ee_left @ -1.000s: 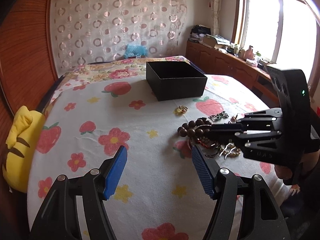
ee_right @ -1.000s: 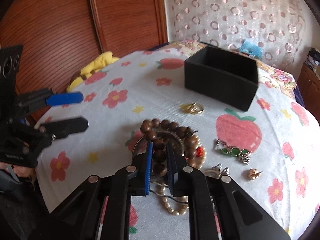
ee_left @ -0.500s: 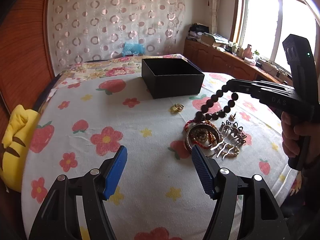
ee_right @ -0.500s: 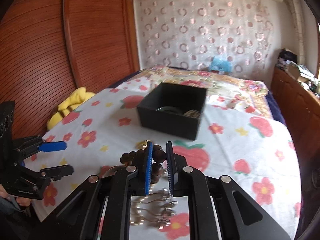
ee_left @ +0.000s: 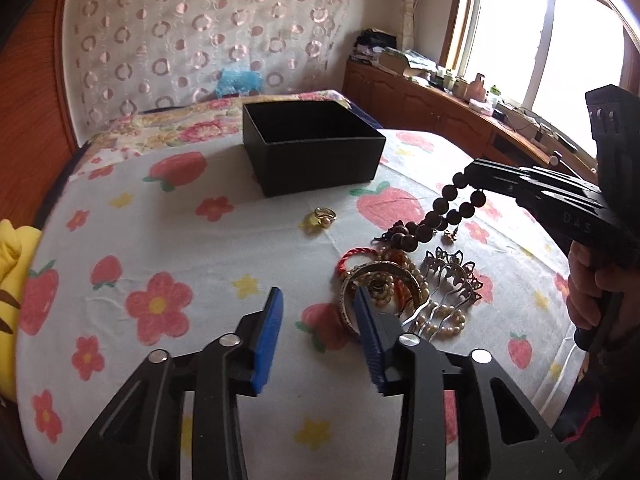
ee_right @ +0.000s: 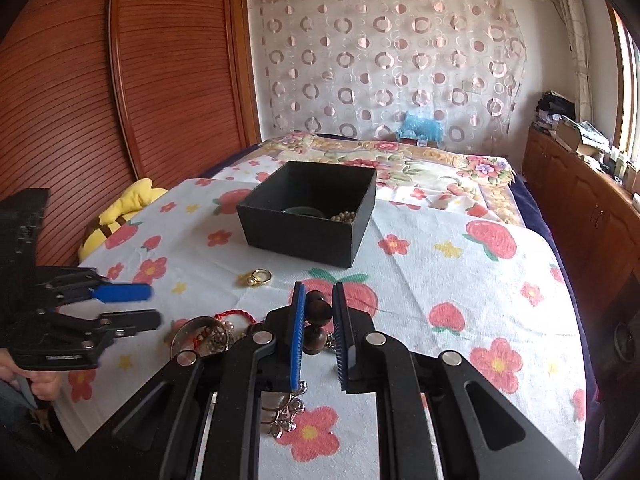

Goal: Organize jewelry
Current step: 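Lift the bead bracelet into the box with the right gripper while the left grasps the silver bangle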

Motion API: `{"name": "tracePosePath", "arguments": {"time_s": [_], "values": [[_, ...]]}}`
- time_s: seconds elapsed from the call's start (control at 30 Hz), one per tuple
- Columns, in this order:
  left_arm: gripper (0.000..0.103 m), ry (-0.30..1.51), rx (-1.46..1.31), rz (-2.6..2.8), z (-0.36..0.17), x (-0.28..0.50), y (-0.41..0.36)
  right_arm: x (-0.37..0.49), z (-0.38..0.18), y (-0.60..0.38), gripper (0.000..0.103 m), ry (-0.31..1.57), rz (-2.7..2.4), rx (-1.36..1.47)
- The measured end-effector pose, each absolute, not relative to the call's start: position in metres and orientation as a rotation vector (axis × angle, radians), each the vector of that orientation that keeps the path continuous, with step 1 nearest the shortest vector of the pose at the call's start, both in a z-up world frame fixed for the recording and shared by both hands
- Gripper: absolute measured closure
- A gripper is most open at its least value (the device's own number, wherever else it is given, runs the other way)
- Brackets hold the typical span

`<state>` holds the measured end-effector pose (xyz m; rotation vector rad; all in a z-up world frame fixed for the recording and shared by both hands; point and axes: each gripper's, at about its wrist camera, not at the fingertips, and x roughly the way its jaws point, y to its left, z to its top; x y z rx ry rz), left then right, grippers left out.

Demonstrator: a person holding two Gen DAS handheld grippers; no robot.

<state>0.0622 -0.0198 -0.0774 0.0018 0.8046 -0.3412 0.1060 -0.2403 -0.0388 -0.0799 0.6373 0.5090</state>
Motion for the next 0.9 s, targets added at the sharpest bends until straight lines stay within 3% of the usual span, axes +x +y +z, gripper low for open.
{"name": "tracePosePath", "arguments": {"time_s": [0.37,0.67,0.73,0.77,0.9], "values": [[0.083,0.857,0.010,-0.363,-0.091,0.086,-0.028,0.100,-0.012,-0.230,0.088,0.604,0.548,-0.097],[0.084,0.879,0.022,-0.382,-0.094,0.089,-0.033,0.103,0.011,-0.229,0.088,0.571,0.539,-0.117],[0.088,0.883,0.020,-0.386,-0.096,0.089,-0.032,0.104,0.014,-0.229,0.088,0.569,0.538,-0.120],[0.097,0.883,0.016,-0.391,-0.095,0.090,-0.033,0.104,0.014,-0.229,0.088,0.568,0.538,-0.121],[0.099,0.847,0.040,-0.351,-0.088,0.086,-0.032,0.107,0.019,-0.226,0.088,0.563,0.538,-0.132]]}}
